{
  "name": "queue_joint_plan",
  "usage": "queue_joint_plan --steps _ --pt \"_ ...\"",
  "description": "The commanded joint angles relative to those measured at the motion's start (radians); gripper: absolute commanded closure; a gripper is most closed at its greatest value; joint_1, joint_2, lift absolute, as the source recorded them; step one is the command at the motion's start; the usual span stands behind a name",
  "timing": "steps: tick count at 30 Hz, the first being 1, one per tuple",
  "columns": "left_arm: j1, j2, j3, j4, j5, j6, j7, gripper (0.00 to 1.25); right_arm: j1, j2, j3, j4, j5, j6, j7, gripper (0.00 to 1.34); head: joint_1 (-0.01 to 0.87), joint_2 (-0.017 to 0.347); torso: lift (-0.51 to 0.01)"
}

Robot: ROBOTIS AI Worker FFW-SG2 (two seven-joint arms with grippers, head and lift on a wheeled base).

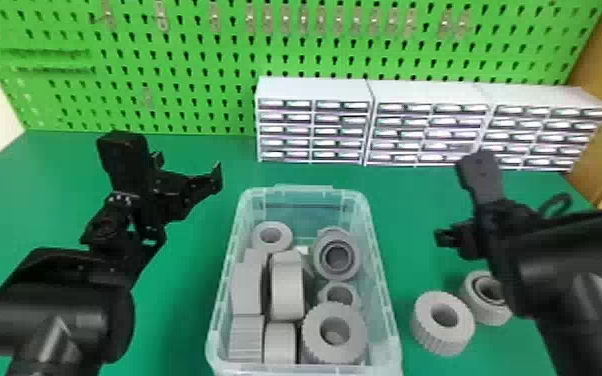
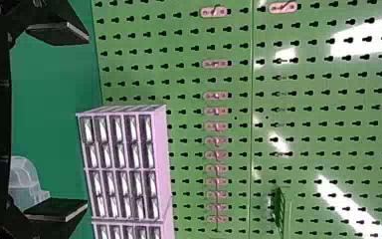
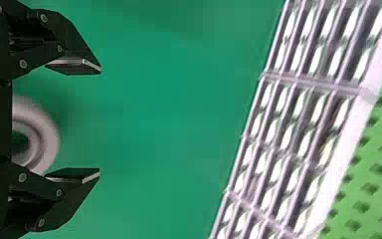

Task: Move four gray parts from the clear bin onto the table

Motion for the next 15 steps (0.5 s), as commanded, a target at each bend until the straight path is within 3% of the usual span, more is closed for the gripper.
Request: queue_joint_plan --steps 1,7,15 --pt "0.0 0.0 -0.003 0.0 -0.002 0.001 0.0 0.12 -0.041 -0.006 0.101 -0.019 -0.023 0.02 0.0 0.52 0.686 0.026 -0.05" --pt "-0.003 0.0 0.005 0.0 -0.005 0.001 0.0 0.12 -0.087 -0.032 0.201 -0.02 -0.123 0.018 0.0 0.52 0.686 0.026 -0.05" --pt "-0.003 -0.001 0.006 0.0 -0.011 0.001 0.0 0.12 -0.124 -0.078 0.273 -0.02 -0.371 -0.013 0.0 0.52 0.686 0.026 -0.05"
